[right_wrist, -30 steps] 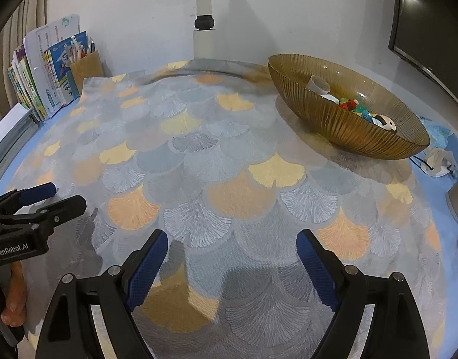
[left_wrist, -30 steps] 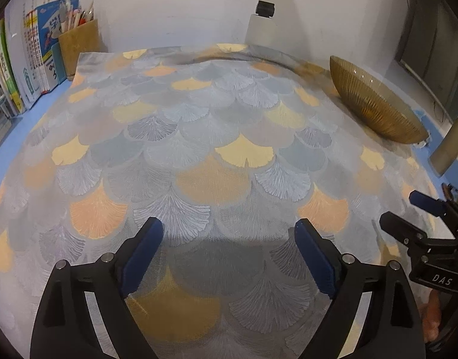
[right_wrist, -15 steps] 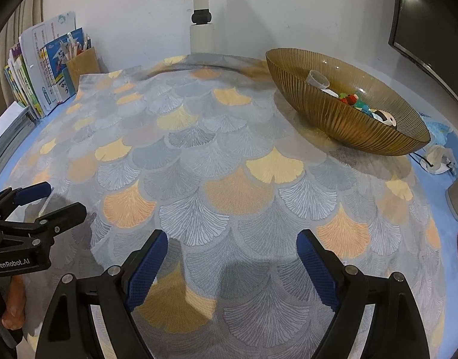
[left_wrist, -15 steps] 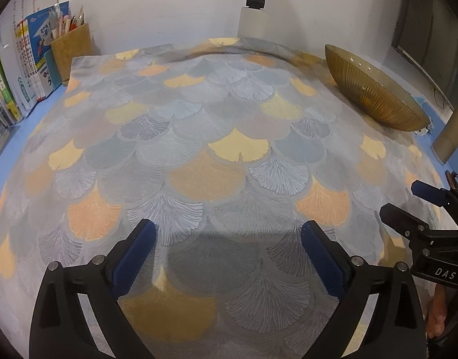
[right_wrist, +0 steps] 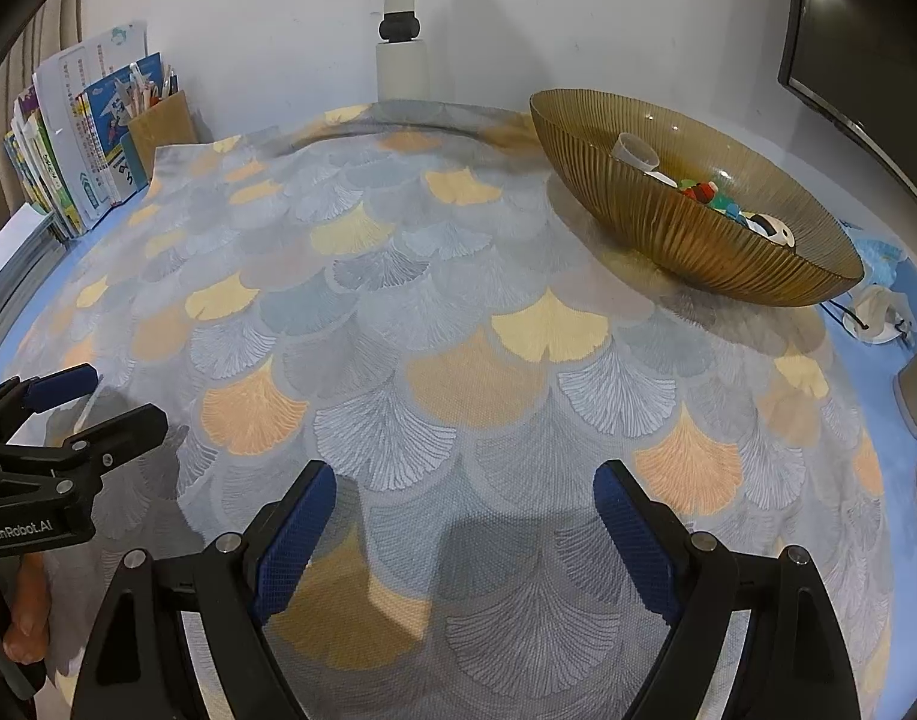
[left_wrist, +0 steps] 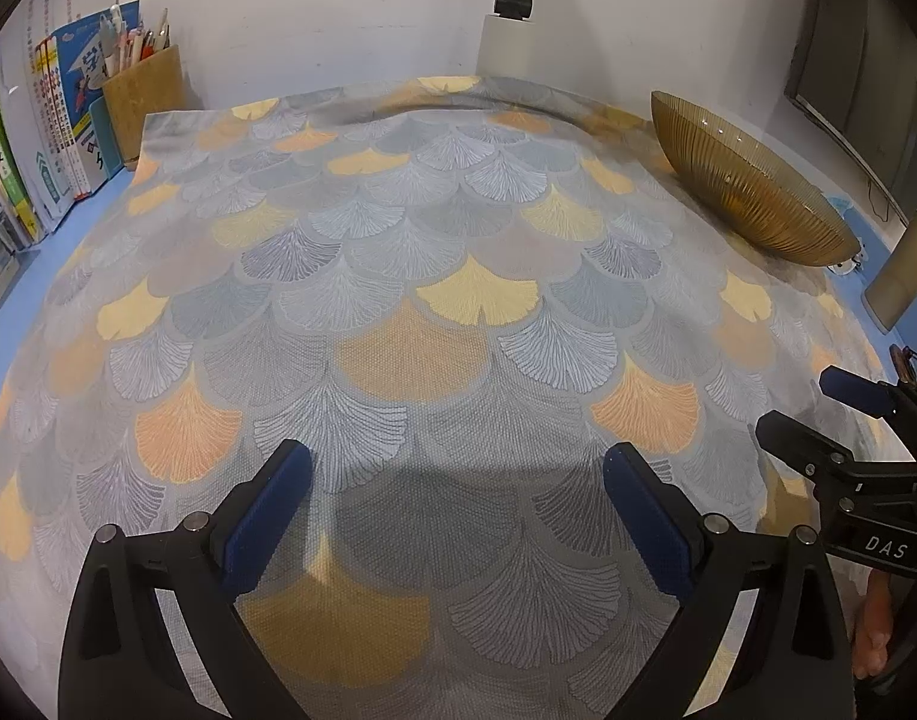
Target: Organize rigid objects
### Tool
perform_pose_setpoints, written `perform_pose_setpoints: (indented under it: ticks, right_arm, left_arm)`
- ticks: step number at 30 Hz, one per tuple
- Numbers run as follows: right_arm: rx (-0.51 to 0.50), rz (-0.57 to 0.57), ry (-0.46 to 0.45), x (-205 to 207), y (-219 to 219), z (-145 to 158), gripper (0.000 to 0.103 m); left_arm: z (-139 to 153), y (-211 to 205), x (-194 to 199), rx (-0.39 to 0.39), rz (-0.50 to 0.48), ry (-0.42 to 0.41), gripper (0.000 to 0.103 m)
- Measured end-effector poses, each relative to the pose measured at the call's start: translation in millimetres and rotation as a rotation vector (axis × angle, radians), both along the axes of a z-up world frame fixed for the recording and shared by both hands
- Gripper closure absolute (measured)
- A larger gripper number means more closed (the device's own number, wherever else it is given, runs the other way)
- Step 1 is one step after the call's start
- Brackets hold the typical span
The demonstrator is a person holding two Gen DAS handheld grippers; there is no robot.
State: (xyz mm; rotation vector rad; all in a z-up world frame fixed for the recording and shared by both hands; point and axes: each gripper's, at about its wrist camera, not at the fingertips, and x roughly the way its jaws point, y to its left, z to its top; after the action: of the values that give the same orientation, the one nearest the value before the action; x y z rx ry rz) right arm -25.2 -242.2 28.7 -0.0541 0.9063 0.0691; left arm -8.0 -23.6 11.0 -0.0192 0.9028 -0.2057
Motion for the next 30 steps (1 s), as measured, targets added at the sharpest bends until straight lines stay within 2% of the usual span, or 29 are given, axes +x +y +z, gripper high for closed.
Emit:
perform_pose_setpoints:
  ticks: [30]
  right_arm:
    - [-0.002, -0.003, 0.003, 4.0, -4.0, -0.8, 0.016]
  left_arm:
    - [-0.2, -0.1, 0.7, 0.003, -0.002, 0.001, 0.005]
